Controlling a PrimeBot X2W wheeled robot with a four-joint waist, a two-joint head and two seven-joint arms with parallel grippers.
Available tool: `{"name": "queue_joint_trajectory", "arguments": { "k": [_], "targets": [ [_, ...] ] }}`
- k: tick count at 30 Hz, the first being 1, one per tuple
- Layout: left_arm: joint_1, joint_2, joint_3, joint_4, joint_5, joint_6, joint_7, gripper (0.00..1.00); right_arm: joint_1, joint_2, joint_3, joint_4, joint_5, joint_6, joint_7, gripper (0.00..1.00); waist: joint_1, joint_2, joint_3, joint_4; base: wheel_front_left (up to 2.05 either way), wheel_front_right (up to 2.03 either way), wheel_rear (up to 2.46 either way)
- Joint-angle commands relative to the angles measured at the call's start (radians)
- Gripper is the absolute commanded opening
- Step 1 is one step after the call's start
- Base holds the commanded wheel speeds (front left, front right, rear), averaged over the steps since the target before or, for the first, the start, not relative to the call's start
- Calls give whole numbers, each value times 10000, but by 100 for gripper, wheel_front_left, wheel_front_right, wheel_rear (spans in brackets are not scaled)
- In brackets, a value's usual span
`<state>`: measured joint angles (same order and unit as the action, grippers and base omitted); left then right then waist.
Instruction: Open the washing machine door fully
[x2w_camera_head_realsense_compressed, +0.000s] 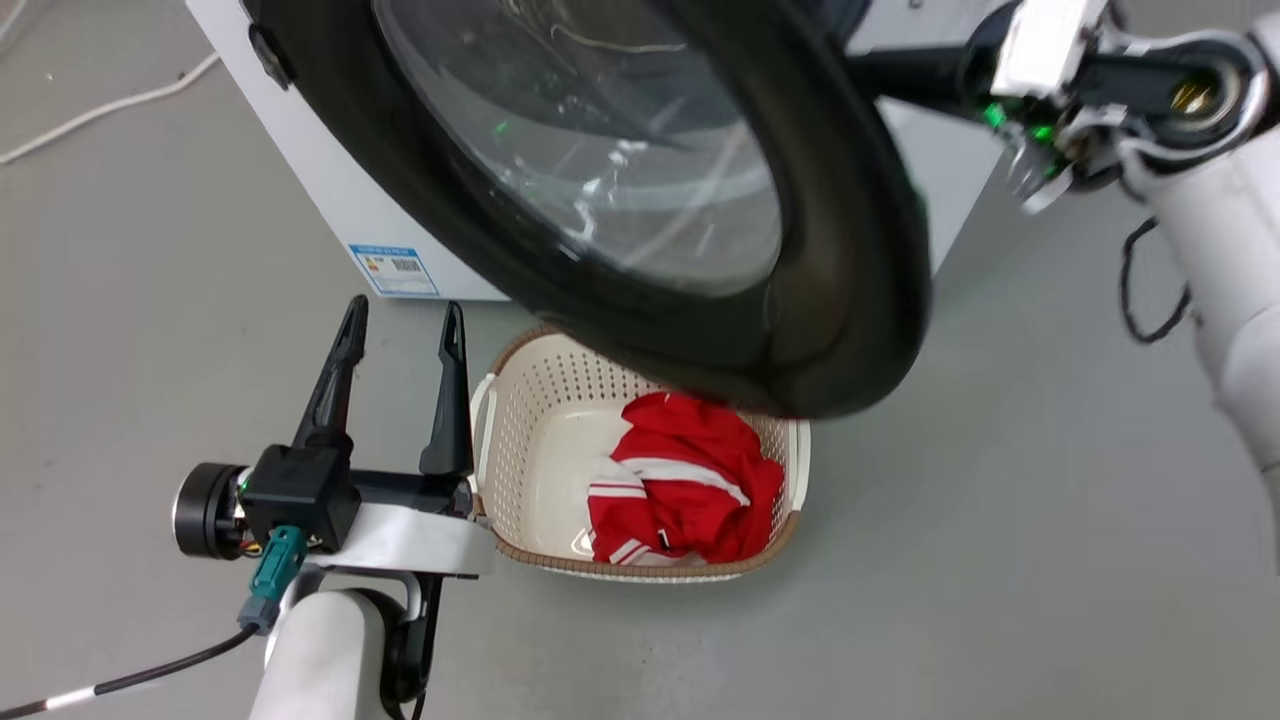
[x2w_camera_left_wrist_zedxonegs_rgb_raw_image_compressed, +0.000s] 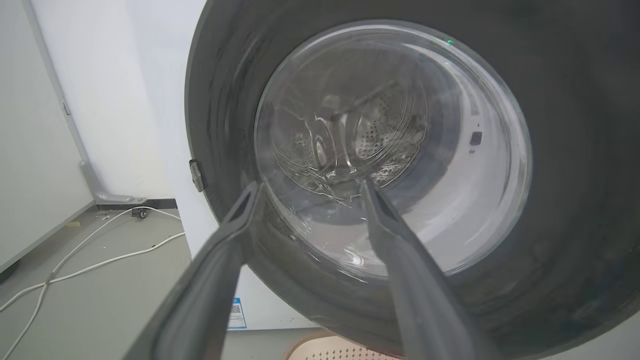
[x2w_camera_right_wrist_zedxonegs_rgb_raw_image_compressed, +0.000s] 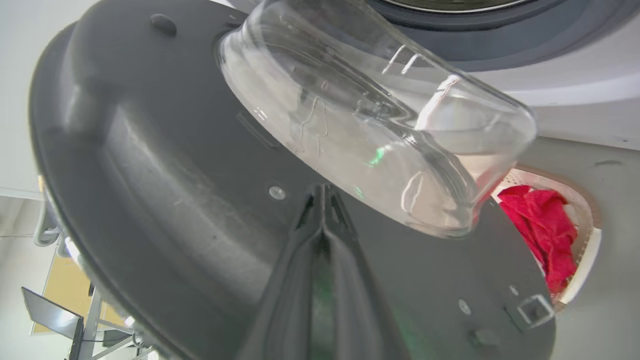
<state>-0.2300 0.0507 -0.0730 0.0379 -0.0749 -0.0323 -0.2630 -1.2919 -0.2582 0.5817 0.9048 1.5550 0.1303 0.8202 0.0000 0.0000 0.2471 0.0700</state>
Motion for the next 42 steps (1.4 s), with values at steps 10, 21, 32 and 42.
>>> {"name": "queue_joint_trajectory", "arguments": {
  "k": [10,21,32,42],
  "targets": [
    [676,-6,-54,134,2,13,-27,100,2039,633,534,-2025,465,6,892,0,0,0,-997,128,0,0,0],
    [818,-7,-130,91,-86,116,-27,100,3196,880,708,-3603,762,5,914,0,0,0,-1183,239,0,0,0],
    [1006,-6,42,38,-6,235,-27,100,5342,328,-1302,-4710,-181,5,-4282,0,0,0,-1291,-68,0,0,0],
    [1223,-4,284,50,95,148,-27,100,8655,-102,-3027,-5346,-1187,5,-8740,100,0,0,-1550,-264,0,0,0]
  ]
}}
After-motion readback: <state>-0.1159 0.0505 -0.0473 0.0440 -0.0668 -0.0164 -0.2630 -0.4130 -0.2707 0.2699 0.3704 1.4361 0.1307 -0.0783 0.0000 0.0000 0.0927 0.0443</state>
